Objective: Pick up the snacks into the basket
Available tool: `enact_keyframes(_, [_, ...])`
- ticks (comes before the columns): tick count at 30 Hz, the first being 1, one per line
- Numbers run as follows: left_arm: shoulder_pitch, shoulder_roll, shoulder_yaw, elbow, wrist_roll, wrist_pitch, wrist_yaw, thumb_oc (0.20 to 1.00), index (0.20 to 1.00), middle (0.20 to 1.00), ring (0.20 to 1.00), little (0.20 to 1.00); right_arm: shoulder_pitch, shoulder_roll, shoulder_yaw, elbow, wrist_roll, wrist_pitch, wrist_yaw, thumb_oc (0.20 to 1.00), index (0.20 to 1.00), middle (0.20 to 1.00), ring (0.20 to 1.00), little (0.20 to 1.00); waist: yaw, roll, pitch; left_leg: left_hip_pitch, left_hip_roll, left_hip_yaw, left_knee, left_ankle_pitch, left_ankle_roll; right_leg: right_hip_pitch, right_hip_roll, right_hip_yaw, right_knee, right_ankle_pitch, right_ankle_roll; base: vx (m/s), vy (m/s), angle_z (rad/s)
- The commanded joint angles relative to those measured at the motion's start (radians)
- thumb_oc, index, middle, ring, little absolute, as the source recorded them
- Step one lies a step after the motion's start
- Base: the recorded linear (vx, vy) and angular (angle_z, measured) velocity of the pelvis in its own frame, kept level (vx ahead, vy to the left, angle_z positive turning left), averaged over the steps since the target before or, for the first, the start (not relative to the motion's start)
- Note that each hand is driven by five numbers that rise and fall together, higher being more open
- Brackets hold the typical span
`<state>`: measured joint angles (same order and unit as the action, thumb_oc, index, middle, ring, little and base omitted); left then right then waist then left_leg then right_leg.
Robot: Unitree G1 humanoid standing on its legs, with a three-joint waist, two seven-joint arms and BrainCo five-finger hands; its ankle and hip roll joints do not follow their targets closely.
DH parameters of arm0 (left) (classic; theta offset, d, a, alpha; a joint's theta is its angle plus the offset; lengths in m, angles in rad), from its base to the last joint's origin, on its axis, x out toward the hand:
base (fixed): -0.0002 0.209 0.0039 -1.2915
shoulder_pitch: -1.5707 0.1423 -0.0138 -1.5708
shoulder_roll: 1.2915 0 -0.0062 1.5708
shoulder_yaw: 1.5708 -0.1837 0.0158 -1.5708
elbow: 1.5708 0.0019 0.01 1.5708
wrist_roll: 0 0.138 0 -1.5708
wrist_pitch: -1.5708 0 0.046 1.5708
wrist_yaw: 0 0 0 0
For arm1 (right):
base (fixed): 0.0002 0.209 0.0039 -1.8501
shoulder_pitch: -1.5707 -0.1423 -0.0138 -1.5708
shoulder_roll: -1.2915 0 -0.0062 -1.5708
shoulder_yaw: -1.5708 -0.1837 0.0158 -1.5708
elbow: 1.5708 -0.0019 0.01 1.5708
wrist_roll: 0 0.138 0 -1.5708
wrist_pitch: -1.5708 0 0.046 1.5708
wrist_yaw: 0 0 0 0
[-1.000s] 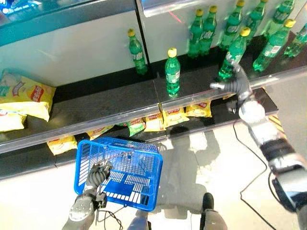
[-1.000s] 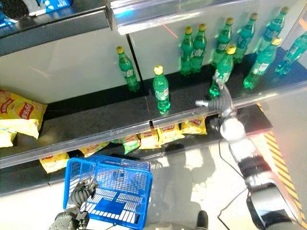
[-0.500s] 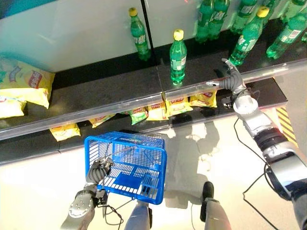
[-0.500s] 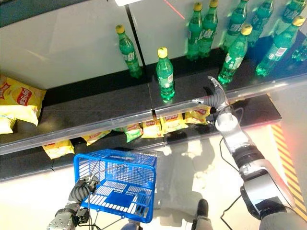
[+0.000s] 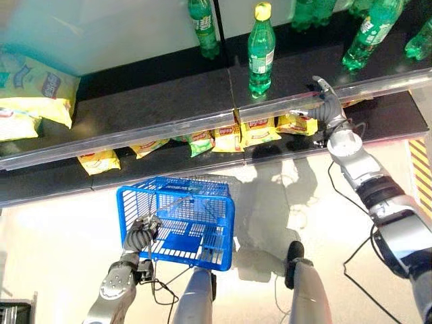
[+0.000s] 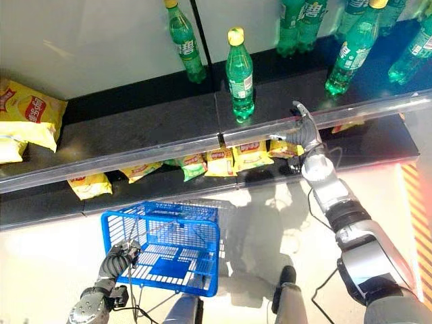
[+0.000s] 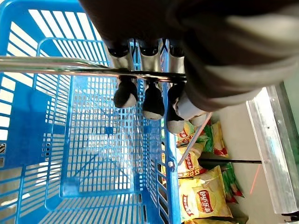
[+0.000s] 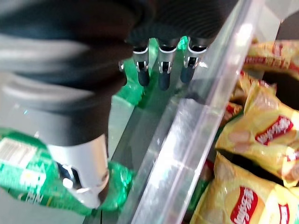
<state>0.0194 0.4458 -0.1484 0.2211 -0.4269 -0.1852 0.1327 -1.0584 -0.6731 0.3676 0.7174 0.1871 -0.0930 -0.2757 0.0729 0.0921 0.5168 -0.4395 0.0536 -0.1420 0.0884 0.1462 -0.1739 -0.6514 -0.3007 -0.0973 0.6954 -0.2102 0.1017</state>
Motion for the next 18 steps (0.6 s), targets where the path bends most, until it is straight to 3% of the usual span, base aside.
enact_keyframes(1, [-0.009,0.057,0.000,-0.122,-0.022,-0.094,0.020,0.200,0.200,0.200,0.200,0.200,-0.113,-0.024,0.029,-0.004,-0.007,-0.036,-0.018,1.000,1.000,1.000,1.000,1.000,0.018,-0.016,0.003,0.057,0.036,-0.009,0.071,-0.104,0.018,0.011,-0.015,0.029,-0.070,0.070,0.053,0.01,-0.060,0.12])
enact_keyframes(10, [0.001,0.077,-0.068,-0.130,-0.031,-0.088,0.015,0.200,0.200,0.200,0.200,0.200,-0.240,0.011,0.072,0.100,0.023,-0.041,-0.051,1.000,1.000,1.000,1.000,1.000,0.042,-0.022,0.003,0.056,0.035,-0.052,0.033,-0.103,0.030,-0.040,-0.025,0.028,-0.034,0.062,0.060,0.01,-0.015,0.01])
enact_keyframes(18, [-0.008,0.096,-0.106,-0.119,-0.019,-0.091,0.010,0.200,0.200,0.200,0.200,0.200,-0.323,-0.039,0.110,0.081,0.058,-0.053,-0.066,1.000,1.000,1.000,1.000,1.000,0.056,-0.026,0.003,0.055,0.027,-0.068,0.001,-0.089,0.032,-0.038,-0.038,0.011,-0.056,0.076,0.071,0.03,0.022,0.05])
